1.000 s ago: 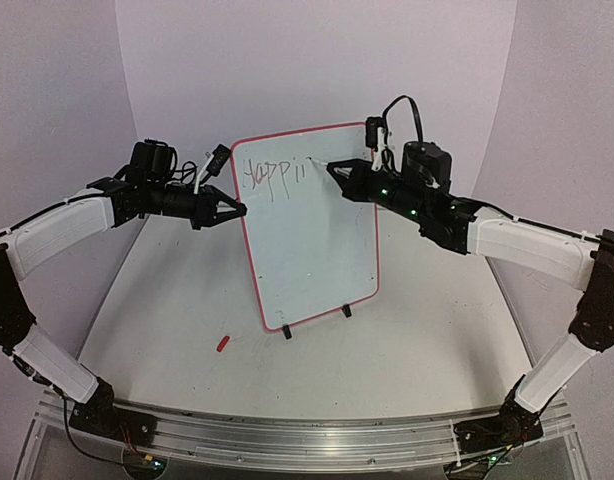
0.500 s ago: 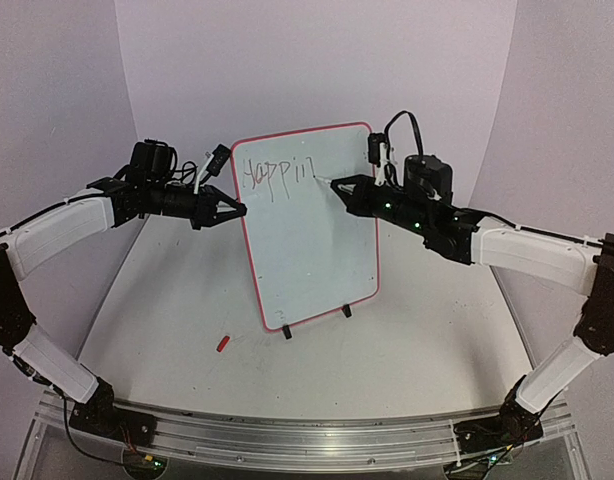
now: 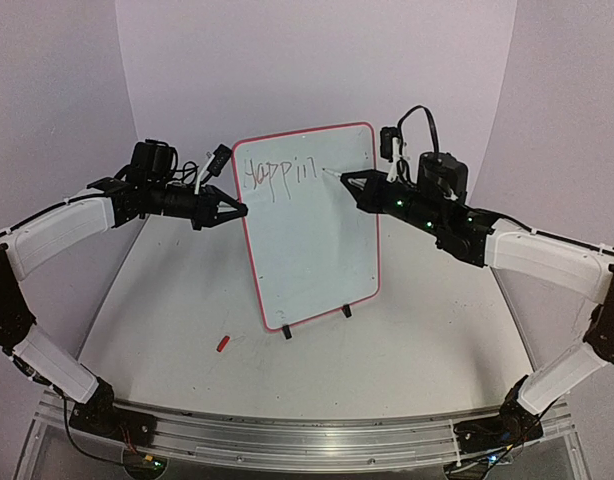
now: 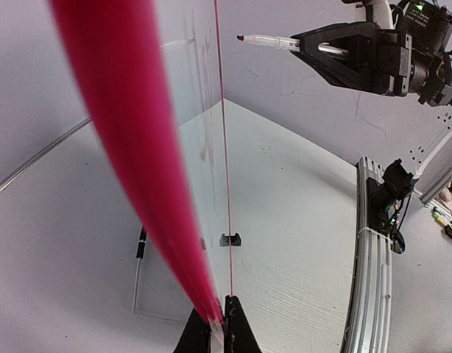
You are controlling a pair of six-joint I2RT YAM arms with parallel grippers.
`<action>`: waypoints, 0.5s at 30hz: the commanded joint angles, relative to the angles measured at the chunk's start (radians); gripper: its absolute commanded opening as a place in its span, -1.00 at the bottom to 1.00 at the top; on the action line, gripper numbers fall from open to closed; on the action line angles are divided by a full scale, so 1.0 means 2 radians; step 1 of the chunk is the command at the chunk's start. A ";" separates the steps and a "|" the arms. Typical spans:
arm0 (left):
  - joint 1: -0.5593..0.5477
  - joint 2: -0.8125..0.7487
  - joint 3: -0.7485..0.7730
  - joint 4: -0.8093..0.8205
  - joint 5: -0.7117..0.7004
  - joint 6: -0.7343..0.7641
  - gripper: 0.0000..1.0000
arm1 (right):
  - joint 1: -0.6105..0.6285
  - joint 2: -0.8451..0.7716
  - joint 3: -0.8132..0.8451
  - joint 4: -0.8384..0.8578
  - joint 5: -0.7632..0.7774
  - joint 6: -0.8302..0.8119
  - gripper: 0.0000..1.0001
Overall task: Write a sentence on the whiteboard
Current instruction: Write on the whiteboard with the whiteboard.
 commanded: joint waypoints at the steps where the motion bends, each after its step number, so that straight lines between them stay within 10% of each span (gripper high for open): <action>1: -0.013 0.019 -0.010 -0.085 -0.016 0.044 -1.00 | -0.001 0.013 0.027 0.013 0.005 -0.014 -1.00; 15: -0.013 0.018 -0.010 -0.085 -0.017 0.045 -1.00 | -0.001 0.041 0.048 0.020 0.020 -0.015 -1.00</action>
